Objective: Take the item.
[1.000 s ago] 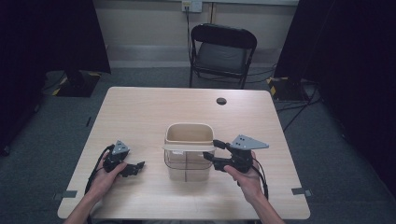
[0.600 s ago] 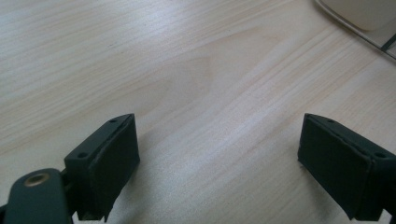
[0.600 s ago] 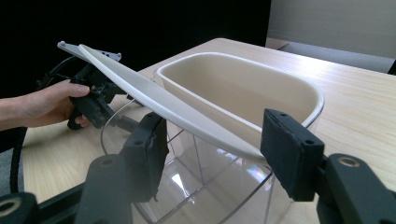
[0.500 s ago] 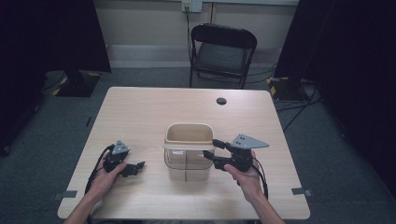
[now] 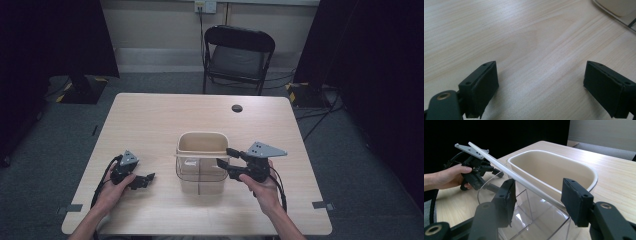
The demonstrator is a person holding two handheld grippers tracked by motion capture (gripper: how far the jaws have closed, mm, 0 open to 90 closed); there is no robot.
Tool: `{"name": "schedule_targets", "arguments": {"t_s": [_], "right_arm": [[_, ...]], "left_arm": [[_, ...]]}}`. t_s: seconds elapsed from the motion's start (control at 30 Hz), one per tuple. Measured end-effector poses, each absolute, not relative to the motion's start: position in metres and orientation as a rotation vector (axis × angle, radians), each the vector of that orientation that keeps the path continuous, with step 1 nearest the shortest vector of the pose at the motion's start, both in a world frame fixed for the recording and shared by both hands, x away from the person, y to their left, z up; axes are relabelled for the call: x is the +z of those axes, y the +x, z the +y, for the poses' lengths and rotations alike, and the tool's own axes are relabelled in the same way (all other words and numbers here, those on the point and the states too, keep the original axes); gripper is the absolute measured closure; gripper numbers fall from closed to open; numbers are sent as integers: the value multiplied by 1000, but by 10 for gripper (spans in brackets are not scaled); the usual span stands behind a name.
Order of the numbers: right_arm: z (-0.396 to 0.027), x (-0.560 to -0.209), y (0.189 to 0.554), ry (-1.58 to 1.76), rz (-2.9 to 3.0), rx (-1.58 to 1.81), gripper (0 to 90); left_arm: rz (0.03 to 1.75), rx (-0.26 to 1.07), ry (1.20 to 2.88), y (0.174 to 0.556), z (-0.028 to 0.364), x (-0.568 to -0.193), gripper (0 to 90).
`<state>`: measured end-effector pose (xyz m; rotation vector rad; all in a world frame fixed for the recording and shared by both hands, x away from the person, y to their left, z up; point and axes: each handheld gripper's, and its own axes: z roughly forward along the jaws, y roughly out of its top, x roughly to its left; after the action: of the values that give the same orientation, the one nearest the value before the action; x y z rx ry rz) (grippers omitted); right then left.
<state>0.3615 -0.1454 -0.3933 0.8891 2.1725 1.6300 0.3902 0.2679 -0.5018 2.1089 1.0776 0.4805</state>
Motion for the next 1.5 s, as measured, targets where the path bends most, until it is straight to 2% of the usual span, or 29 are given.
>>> {"name": "schedule_targets", "arguments": {"t_s": [1.5], "right_arm": [[-143,-390,369,898,2158,1657,497]], "left_arm": [[1078,479,2109,390,268,-502,118]]}}
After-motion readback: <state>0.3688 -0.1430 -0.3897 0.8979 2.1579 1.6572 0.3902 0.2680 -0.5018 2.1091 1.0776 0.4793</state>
